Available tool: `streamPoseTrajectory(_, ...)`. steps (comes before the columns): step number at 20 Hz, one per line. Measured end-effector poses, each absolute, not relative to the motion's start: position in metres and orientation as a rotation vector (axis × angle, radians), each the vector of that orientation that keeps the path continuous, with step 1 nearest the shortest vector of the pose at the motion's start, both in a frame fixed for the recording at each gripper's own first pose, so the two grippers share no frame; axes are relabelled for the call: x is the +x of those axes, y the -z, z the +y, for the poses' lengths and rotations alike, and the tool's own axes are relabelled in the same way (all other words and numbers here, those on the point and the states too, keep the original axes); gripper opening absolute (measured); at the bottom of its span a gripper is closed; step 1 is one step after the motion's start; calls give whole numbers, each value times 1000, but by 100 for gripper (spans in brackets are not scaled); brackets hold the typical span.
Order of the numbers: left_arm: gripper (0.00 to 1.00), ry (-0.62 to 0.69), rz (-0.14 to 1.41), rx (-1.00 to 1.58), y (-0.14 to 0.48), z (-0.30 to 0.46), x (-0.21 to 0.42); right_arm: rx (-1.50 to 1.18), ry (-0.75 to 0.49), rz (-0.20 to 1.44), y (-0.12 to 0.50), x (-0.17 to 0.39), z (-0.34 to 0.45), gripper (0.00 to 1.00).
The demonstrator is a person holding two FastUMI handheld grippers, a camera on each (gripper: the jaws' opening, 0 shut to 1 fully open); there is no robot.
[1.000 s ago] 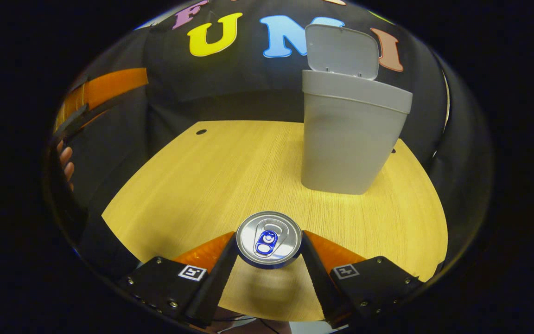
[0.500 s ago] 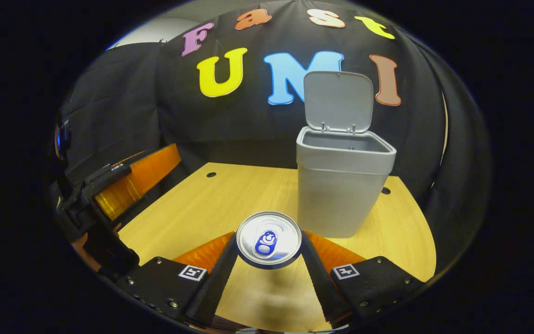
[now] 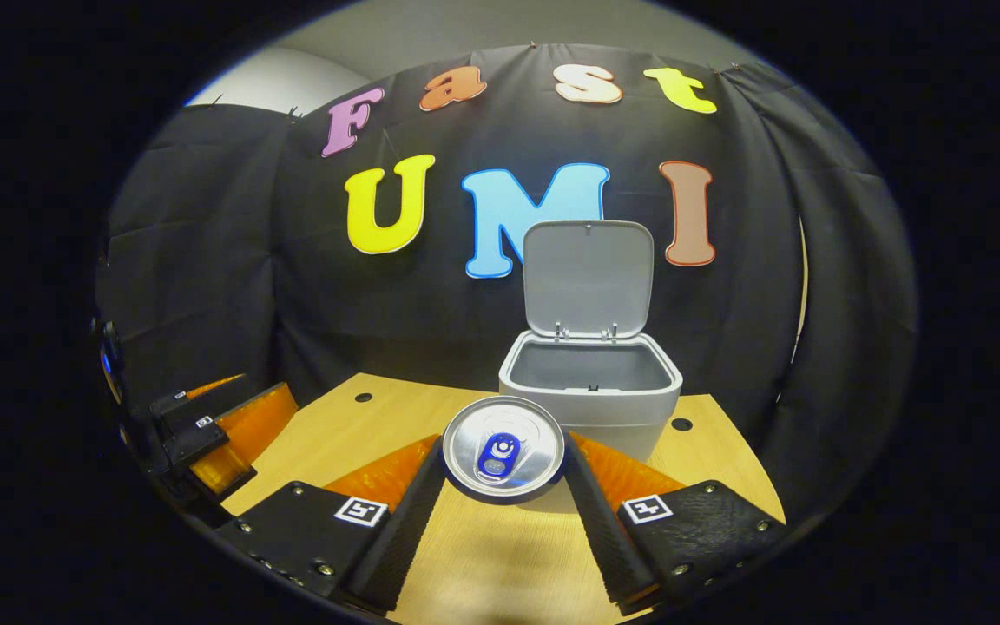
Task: Press the lid of the desktop garbage bin to open it, pick up the crumpled paper on the desktop and throw it into the bin, then pick up the pop can on the desktop and drop it into the bin, and finally close the garbage bin lid.
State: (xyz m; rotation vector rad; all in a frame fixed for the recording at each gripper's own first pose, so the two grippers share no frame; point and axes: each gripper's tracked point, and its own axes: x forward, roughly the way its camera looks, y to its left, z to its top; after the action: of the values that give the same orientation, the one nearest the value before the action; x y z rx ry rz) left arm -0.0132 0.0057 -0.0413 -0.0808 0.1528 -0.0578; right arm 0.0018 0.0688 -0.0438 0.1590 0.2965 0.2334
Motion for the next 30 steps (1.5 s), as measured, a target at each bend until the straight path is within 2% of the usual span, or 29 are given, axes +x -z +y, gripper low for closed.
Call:
streamPoseTrajectory(8,95,52,145,-74,38,5,-9,182,-185,165,8,32,45,83)
streamPoseTrajectory(15,95,47,130,-75,33,5,-5,144,-143,79,-13,85,34,83)
streamPoseTrajectory(20,95,33,134,-73,35,10,-3,109,-135,120,3,115,41,83)
streamPoseTrajectory(30,95,21,143,-80,40,13,-1,53,-130,205,34,137,52,84)
